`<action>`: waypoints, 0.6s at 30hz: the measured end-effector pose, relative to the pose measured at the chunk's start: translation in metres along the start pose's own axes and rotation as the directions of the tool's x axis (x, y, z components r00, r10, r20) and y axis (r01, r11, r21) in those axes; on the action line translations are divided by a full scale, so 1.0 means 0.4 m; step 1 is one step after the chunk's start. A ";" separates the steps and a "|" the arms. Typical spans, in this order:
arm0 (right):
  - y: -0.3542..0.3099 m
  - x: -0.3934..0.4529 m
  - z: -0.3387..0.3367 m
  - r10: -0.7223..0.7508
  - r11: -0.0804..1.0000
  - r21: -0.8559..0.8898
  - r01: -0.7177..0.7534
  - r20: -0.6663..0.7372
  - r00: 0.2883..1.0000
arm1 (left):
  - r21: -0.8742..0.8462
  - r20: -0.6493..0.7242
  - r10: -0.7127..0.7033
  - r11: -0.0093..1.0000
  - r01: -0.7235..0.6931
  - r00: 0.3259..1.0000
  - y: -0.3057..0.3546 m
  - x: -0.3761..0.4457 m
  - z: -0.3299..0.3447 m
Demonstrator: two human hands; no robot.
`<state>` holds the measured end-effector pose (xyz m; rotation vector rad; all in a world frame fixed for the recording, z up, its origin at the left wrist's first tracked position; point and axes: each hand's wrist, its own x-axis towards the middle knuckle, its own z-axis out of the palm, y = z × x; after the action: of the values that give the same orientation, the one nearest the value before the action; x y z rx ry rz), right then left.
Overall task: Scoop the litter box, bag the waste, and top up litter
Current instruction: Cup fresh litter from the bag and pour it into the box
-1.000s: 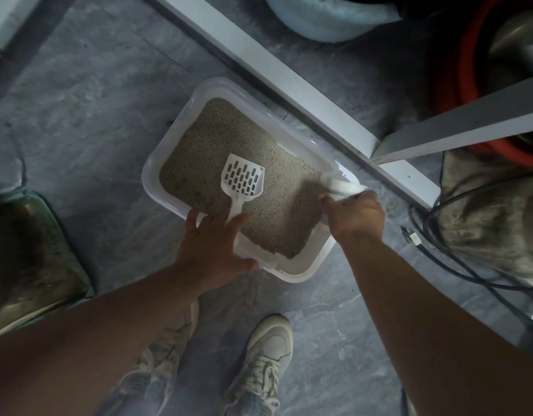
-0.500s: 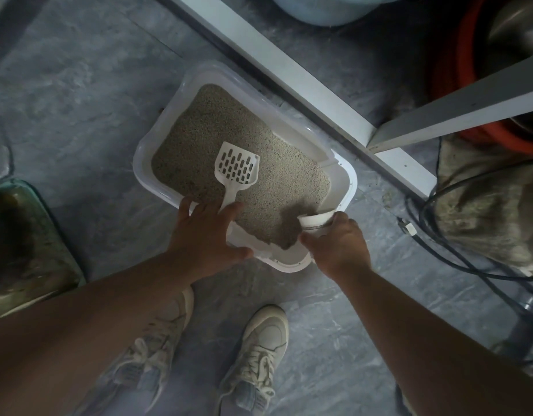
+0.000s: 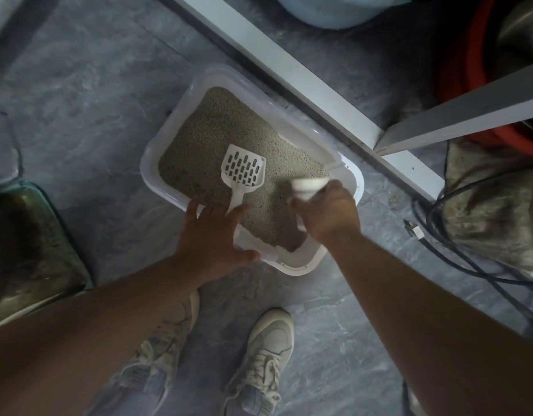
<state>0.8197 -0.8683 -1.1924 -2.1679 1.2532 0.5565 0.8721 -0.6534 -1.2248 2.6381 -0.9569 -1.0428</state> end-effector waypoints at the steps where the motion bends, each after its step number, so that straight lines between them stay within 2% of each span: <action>1: -0.027 0.018 -0.009 -0.007 1.000 0.024 0.008 -0.028 1.000 | -0.003 -0.003 0.002 1.000 -0.002 1.000 0.000 0.000 0.000; 4: -0.062 0.038 -0.014 -0.011 0.999 0.050 0.014 -0.062 0.998 | 0.003 -0.008 0.007 1.000 -0.007 1.000 0.000 -0.003 -0.001; 9: -0.023 -0.003 0.011 0.037 0.999 -0.019 -0.036 0.016 0.999 | -0.011 -0.013 0.016 1.000 -0.017 1.000 -0.003 -0.005 -0.003; 15: -0.095 0.038 -0.024 0.009 0.999 0.032 -0.007 -0.061 0.998 | -0.005 -0.021 0.028 1.000 -0.028 0.999 -0.009 -0.002 0.005; 18: -0.044 0.011 -0.014 0.042 0.999 -0.005 -0.043 -0.023 0.999 | -0.002 -0.041 0.039 0.999 -0.039 0.998 -0.010 -0.005 0.003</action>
<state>0.8375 -0.8676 -1.1861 -2.1627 1.3144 0.5542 0.8721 -0.6488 -1.2259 2.6168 -0.9926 -0.9770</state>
